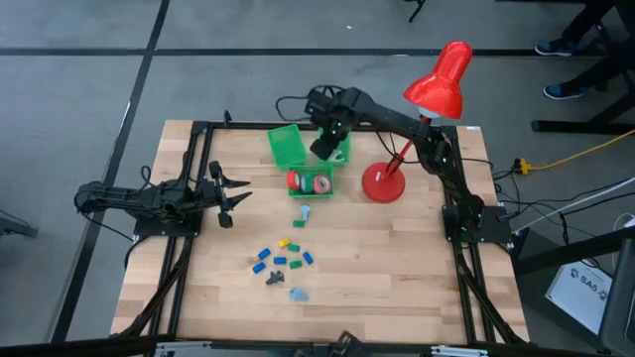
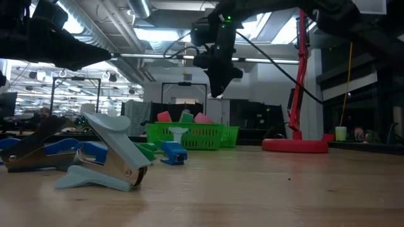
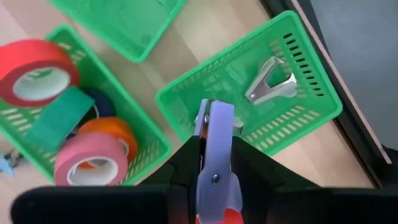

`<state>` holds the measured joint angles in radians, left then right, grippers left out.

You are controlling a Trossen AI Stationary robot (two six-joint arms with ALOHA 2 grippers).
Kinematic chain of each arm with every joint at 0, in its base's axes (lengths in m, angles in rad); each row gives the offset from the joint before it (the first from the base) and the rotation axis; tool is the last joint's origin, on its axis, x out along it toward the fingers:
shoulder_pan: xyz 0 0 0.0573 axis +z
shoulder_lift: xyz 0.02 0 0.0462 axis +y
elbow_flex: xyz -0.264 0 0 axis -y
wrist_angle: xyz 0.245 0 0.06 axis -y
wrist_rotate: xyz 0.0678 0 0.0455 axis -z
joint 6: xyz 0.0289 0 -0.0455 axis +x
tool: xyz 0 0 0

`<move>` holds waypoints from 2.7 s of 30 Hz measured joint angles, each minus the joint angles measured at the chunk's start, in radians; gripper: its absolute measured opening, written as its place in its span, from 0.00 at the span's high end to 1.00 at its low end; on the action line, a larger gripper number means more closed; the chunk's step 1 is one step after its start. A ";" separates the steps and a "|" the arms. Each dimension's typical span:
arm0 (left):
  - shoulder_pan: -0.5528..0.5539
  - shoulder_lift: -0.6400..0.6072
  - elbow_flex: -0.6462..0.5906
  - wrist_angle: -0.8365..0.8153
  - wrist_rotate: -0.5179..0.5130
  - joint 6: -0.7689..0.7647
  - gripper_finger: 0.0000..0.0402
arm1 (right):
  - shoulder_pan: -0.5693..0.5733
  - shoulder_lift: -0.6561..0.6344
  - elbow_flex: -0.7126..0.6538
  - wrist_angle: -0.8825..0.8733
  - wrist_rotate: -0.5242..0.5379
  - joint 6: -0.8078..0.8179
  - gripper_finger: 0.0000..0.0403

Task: Pick and place Stapler, Stapler remover, tape
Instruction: Put the violet staple remover into the right green bin, then put the blue staple remover into the right green bin

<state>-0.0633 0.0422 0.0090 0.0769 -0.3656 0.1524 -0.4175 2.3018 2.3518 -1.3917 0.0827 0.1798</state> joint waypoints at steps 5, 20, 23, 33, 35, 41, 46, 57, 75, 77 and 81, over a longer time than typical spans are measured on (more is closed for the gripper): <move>0.000 0.000 0.000 0.000 0.000 0.000 0.68 | -0.018 0.004 0.000 0.028 -0.005 0.003 0.81; 0.000 0.000 0.000 0.000 0.000 0.000 0.68 | -0.030 0.004 0.000 0.083 0.162 0.052 0.60; 0.000 0.000 0.000 0.000 0.000 0.000 0.68 | -0.046 0.004 0.000 0.083 0.168 0.052 0.53; 0.000 0.000 0.000 0.000 0.000 0.000 0.68 | -0.058 0.004 0.000 0.060 0.099 0.049 0.45; 0.000 0.000 0.000 0.000 0.000 0.000 0.68 | -0.054 0.004 0.000 0.054 0.099 0.049 0.45; 0.000 0.000 0.000 0.000 0.000 0.000 0.68 | -0.038 0.004 0.000 0.045 0.097 0.049 0.45; 0.000 0.000 0.000 0.000 0.000 0.000 0.68 | -0.024 0.004 0.000 0.040 0.097 0.049 0.46; 0.000 0.000 0.000 0.000 0.000 0.000 0.68 | 0.018 0.005 -0.001 0.002 0.062 0.048 0.45; 0.000 0.000 0.000 0.000 0.000 0.000 0.68 | 0.225 0.005 -0.001 0.003 -0.050 0.018 0.45; 0.000 0.000 0.000 0.000 0.000 0.000 0.68 | 0.251 0.005 -0.001 0.003 -0.050 0.018 0.45; 0.000 0.000 0.000 0.001 0.000 0.000 0.68 | 0.310 0.005 -0.001 0.003 -0.050 -0.005 0.45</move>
<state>-0.0633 0.0420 0.0091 0.0776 -0.3656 0.1523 -0.1077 2.3070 2.3505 -1.3891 0.0322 0.1748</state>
